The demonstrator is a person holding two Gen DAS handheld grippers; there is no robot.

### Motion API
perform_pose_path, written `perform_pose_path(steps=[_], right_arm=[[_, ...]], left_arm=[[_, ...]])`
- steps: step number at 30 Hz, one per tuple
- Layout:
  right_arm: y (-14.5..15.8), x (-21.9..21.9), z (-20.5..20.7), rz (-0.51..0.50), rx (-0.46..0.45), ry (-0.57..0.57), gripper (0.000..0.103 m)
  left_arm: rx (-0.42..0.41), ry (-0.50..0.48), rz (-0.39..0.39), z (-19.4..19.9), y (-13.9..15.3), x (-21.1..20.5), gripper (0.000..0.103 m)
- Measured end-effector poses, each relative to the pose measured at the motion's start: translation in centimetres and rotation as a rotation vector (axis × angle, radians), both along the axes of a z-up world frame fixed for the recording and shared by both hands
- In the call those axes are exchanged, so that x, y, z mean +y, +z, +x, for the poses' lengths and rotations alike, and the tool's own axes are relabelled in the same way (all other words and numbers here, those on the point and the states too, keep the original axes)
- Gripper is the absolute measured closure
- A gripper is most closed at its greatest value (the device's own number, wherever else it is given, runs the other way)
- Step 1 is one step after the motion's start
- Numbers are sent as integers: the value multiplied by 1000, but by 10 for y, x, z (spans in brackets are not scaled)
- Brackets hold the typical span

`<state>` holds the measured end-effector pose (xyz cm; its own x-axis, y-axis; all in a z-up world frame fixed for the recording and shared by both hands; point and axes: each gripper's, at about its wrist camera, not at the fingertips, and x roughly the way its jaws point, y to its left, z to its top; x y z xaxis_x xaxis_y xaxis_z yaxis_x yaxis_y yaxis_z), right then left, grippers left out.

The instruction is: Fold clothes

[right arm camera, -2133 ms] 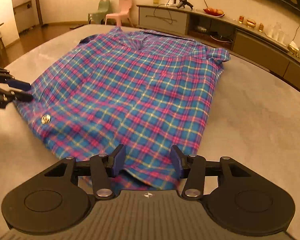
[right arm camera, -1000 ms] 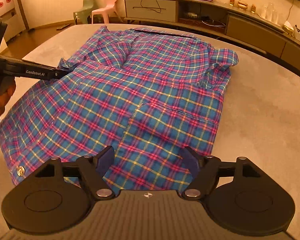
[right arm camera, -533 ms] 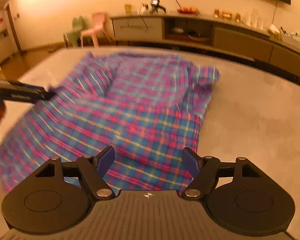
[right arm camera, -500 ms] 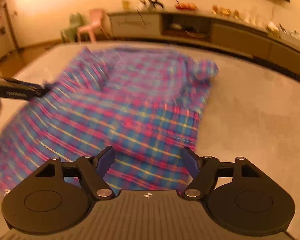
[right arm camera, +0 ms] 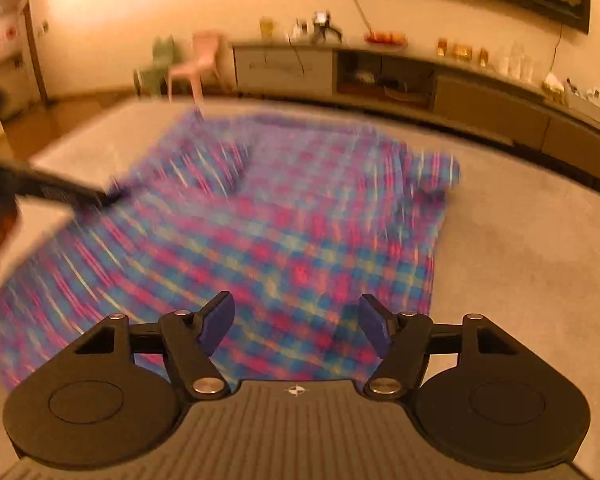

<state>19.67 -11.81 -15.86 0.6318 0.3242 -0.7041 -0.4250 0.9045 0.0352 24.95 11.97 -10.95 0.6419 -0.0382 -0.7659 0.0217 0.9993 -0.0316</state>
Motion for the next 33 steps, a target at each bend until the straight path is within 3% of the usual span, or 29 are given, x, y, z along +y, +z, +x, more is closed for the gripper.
perform_pose_path(steps=[3,6,8,10,13,14,15,16,17,18,22,30,31,33], right_arm=[[-2,-11,8,-22,18,-55,34],[13,-18,10,21,13,-70,37],[22,-11,15,3,-16,-14,37],[31,-3,19,-16,-45,45,26],[31,7,38,-72,-74,123,20],[26,8,44,-75,-68,135,20],[21,8,49,-78,-61,147,21],[16,9,55,-80,-54,158,27],[11,7,55,-53,-35,172,32],[7,7,57,-46,-10,175,43],[4,1,64,-24,36,151,55],[-1,-1,58,-11,33,97,51],[1,1,56,-30,33,99,49],[3,11,56,-83,21,100,46]], left_arm=[[8,18,-29,1,1,3,70],[-4,7,-25,-1,8,-2,71],[-48,-39,-12,-5,17,-8,67],[-105,-91,13,-8,24,-17,49],[-115,-157,38,-8,19,-26,49],[-110,-167,55,-7,14,-29,51],[-103,-176,67,-5,10,-30,72],[-94,-187,75,-4,6,-30,102],[-85,-185,64,-2,4,-28,101],[-77,-167,34,0,5,-24,102],[-42,-84,-98,10,4,3,102],[31,42,-386,15,-6,40,96],[36,54,-408,15,-8,42,96],[35,52,-372,15,-4,38,96]])
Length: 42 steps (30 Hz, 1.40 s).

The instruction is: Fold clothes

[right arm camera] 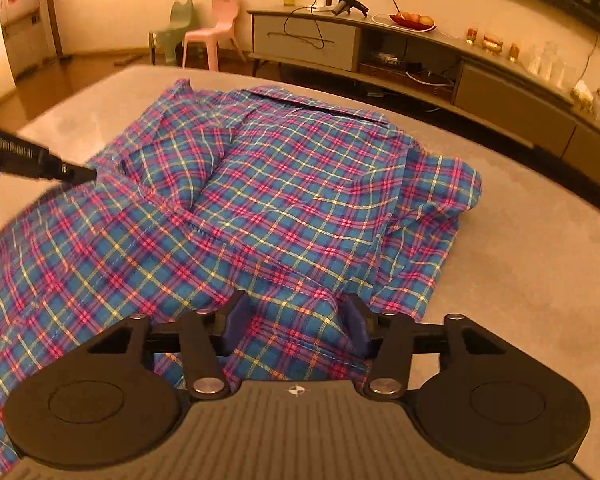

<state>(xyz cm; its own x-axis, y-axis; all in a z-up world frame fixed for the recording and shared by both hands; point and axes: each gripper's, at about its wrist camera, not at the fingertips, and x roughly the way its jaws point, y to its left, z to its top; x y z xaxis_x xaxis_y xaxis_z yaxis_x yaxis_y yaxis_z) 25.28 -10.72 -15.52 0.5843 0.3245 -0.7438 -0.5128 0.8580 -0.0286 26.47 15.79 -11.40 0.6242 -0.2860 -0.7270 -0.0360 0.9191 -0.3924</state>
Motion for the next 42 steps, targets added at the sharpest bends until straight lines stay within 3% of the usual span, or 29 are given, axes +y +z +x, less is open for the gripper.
perform_pose_path(steps=[3,7,8,12,17,20,23,25,26,28,32,34,36,38,40,42], right_arm=[[15,9,-15,25,-53,3,46],[26,29,-38,90,-85,84,46],[24,34,-41,96,-76,104,46],[-4,41,-35,25,-29,89,46],[9,24,-29,97,-21,58,46],[-1,13,-29,51,8,38,45],[-7,8,-42,15,46,63,43],[-4,9,-57,-15,78,114,40],[-3,10,-64,-29,100,146,38],[0,12,-77,-57,146,210,30],[23,0,-76,-22,100,217,32],[30,-12,-57,35,72,141,32],[15,-17,-42,30,112,90,34],[0,-19,-34,12,140,65,34],[10,-21,-30,35,151,66,36],[33,-26,-24,109,92,65,28]], left_arm=[[-61,-18,138,-9,23,-20,89],[-217,-110,277,-31,56,-47,85],[-216,-131,301,-31,54,-53,84],[-64,-114,418,-19,11,-54,86],[-74,-117,465,-25,3,-48,86],[-72,-144,502,-28,3,-51,88],[-53,-208,524,-39,5,-56,92],[-47,-292,551,-49,6,-59,103],[-45,-327,562,-56,7,-59,103],[-49,-357,568,-68,12,-55,95],[-147,-284,546,-75,39,-41,93],[-206,-277,502,-71,50,-43,90],[-230,-307,477,-66,49,-55,85],[-226,-343,501,-58,41,-70,85],[-245,-358,534,-52,34,-81,85],[-266,-369,524,-51,35,-89,86]])
